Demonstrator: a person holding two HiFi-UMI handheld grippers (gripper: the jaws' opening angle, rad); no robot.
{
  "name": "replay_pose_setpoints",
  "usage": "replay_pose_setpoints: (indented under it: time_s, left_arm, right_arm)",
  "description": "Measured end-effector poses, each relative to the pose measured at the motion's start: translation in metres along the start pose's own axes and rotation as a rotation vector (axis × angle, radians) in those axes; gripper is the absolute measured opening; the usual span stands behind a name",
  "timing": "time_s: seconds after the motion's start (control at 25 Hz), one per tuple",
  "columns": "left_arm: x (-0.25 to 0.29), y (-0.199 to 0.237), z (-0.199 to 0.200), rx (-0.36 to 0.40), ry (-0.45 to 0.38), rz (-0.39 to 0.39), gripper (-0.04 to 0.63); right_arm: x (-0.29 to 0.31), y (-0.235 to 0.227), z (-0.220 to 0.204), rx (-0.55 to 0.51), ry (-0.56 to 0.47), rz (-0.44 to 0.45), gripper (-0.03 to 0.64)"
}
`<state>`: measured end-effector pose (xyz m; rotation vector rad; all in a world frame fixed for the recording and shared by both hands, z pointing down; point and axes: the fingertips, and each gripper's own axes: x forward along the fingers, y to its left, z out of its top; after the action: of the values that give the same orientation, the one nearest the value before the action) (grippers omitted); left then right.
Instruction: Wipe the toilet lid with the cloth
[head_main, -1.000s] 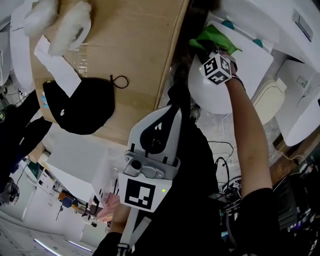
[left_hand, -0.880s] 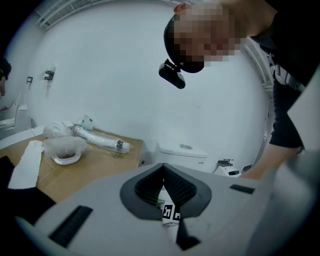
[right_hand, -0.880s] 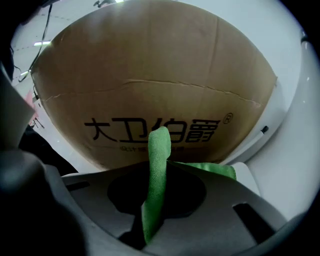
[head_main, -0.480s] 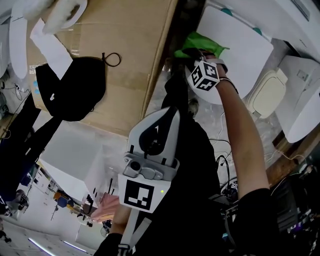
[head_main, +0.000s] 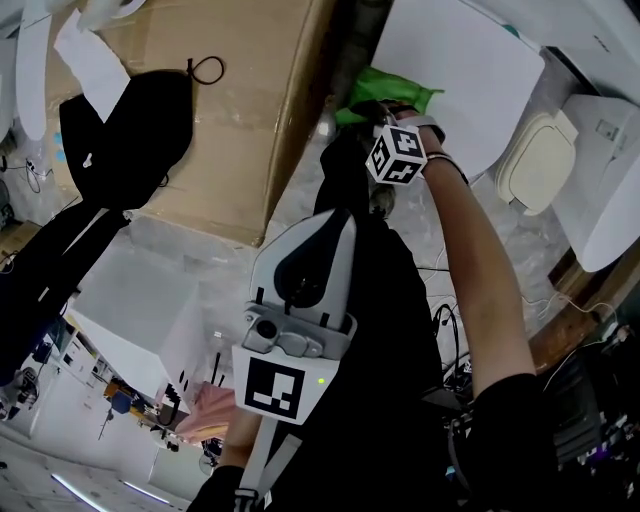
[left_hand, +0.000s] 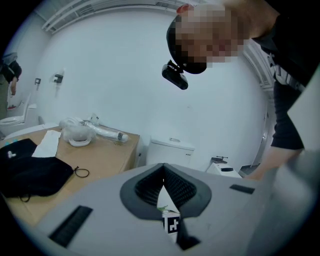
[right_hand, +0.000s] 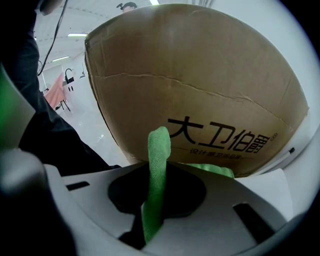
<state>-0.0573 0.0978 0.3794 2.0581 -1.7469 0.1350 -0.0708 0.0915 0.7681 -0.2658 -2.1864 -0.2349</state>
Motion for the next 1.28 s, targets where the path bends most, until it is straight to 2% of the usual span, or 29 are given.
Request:
replay_pose_setpoints:
  time_s: [0.52, 0.88, 1.04, 1.28]
  left_arm:
    - [-0.026, -0.039, -0.022, 0.018, 0.012, -0.044, 0.003]
    - [-0.017, -0.077, -0.031, 0.04, 0.039, -0.135, 0.003]
    - [-0.01, -0.094, -0.033, 0.055, 0.054, -0.174, 0.003]
    - [0.002, -0.111, -0.038, 0.064, 0.084, -0.227, 0.003]
  right_arm:
    - [-0.028, 0.093, -0.037, -0.069, 0.002, 0.05, 0.052]
    - [-0.067, 0.13, -0.083, -0.095, -0.032, 0.083, 0.052]
    - [-0.087, 0.132, -0.105, -0.052, -0.055, 0.072, 0.052]
    - [-0.125, 0.112, -0.155, 0.107, -0.045, -0.008, 0.052]
